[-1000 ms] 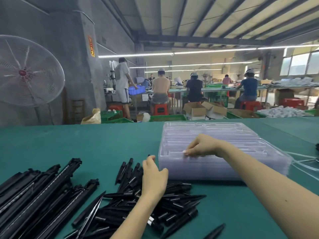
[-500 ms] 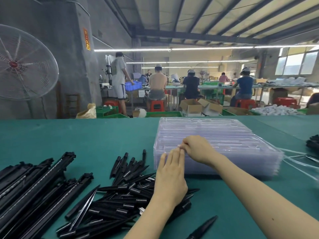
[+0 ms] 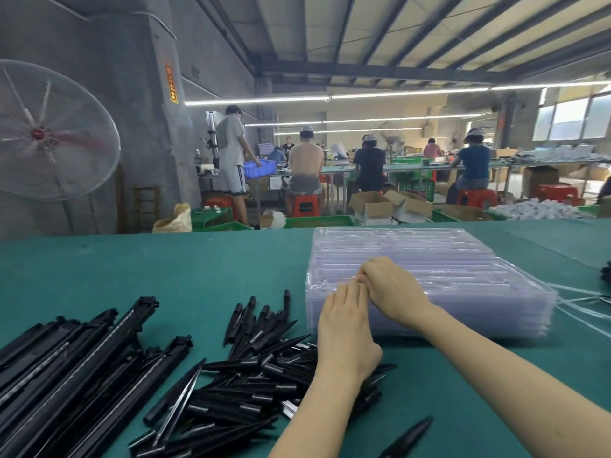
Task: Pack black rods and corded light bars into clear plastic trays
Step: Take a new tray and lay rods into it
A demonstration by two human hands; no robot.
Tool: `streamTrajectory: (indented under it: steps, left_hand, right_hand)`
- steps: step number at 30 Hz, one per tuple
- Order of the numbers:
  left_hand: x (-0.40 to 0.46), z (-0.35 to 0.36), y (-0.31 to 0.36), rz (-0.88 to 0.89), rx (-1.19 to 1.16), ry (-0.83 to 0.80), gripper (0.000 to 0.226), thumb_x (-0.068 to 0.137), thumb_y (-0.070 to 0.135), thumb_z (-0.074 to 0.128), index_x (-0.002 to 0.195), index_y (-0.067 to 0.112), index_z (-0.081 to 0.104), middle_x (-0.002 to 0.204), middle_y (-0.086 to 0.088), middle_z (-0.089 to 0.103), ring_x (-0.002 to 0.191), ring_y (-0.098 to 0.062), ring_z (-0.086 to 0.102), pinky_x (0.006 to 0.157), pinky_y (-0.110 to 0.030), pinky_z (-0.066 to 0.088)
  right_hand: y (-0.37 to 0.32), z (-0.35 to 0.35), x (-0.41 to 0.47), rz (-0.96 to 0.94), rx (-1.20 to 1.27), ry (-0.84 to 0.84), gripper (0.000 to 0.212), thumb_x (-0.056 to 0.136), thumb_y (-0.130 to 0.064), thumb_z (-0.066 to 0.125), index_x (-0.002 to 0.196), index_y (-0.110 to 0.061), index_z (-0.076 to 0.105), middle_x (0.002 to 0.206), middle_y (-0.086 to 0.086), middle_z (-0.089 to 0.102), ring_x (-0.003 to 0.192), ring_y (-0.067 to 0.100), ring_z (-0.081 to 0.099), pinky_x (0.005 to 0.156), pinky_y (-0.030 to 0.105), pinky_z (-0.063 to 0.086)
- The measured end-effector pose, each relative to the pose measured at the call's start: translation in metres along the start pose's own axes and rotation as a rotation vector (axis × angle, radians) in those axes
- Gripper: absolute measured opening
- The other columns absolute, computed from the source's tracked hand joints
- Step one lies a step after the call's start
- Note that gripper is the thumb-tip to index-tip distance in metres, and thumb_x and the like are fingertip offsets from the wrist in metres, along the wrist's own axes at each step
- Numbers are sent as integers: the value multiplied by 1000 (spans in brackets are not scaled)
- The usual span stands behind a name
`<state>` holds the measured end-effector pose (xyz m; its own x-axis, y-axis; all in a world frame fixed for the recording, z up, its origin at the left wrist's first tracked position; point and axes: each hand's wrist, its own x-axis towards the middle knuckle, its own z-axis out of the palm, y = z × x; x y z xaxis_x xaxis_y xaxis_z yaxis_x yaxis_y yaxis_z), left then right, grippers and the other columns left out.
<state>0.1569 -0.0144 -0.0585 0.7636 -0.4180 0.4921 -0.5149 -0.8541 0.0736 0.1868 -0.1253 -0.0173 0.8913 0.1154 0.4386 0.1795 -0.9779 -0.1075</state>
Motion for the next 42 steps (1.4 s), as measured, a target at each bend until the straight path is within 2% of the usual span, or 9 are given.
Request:
streamTrajectory:
  steps: [4, 14, 18, 21, 25, 28, 31, 35, 42]
  left_hand:
    - [-5, 6, -4, 1, 8, -32, 71, 68, 11, 51, 136, 10, 29, 126, -2, 38, 116, -24, 35, 109, -30, 21]
    - [26, 0, -29, -129, -30, -170, 65, 94, 54, 39, 142, 11, 33, 148, -12, 27, 137, -28, 21, 114, -37, 16]
    - [43, -10, -34, -126, -18, -214, 66, 93, 64, 28, 138, 19, 47, 157, -13, 18, 145, -24, 12, 117, -38, 7]
    - [62, -23, -32, -197, -77, -147, 47, 99, 47, 31, 128, 19, 55, 134, -11, 53, 121, -27, 49, 90, -33, 38]
    - [84, -26, -28, -193, 108, 38, 18, 91, 11, 43, 90, 13, 61, 89, -6, 63, 71, -25, 53, 53, -25, 30]
    - [87, -5, -49, -164, 26, -97, 44, 94, 9, 37, 135, 18, 47, 153, -6, 31, 128, -31, 42, 97, -40, 43]
    - [83, 4, -64, -114, 14, -359, 53, 101, 22, 16, 153, 26, 2, 142, 10, -41, 146, -23, -12, 117, -49, 4]
    - [84, 1, -60, -241, -132, -370, 49, 100, 9, 19, 149, 8, 21, 152, 4, -33, 147, -24, 0, 106, -48, 32]
    - [81, 13, -62, -223, -136, -330, 51, 101, 23, 17, 152, 27, 16, 159, -1, 8, 142, -23, 25, 118, -40, 11]
  right_hand:
    - [4, -33, 45, 140, 107, 253, 24, 98, -8, 43, 101, -7, 67, 109, 13, 63, 104, 31, 54, 80, 39, 45]
    - [22, -16, 5, -362, -145, -2, 27, 92, -17, 48, 119, -14, 50, 117, 2, 50, 109, 24, 45, 85, 37, 41]
    - [42, -17, 7, -102, -89, -25, 41, 91, -33, 58, 130, -24, 49, 128, 2, 52, 118, 25, 47, 89, 39, 45]
    - [49, -14, 19, 82, -25, -12, 36, 96, -39, 52, 128, -22, 57, 119, 9, 65, 110, 29, 57, 82, 34, 46]
    - [59, -11, 27, 133, 36, 82, 27, 95, -45, 51, 108, -28, 67, 105, 2, 69, 99, 27, 60, 74, 33, 47]
    - [67, -25, 41, 167, 136, 133, 23, 92, -48, 53, 99, -32, 67, 94, -1, 69, 89, 23, 60, 64, 29, 42]
    - [73, -38, 59, 164, 119, 174, 13, 93, -44, 56, 92, -34, 65, 92, -3, 69, 90, 22, 61, 67, 30, 45]
    - [74, -39, 67, 167, 102, 155, 11, 92, -42, 58, 87, -34, 64, 89, -4, 68, 88, 19, 61, 70, 30, 46]
    - [78, -51, 76, 210, 158, 152, 20, 89, -47, 60, 94, -29, 69, 83, -6, 67, 86, 18, 66, 72, 28, 51]
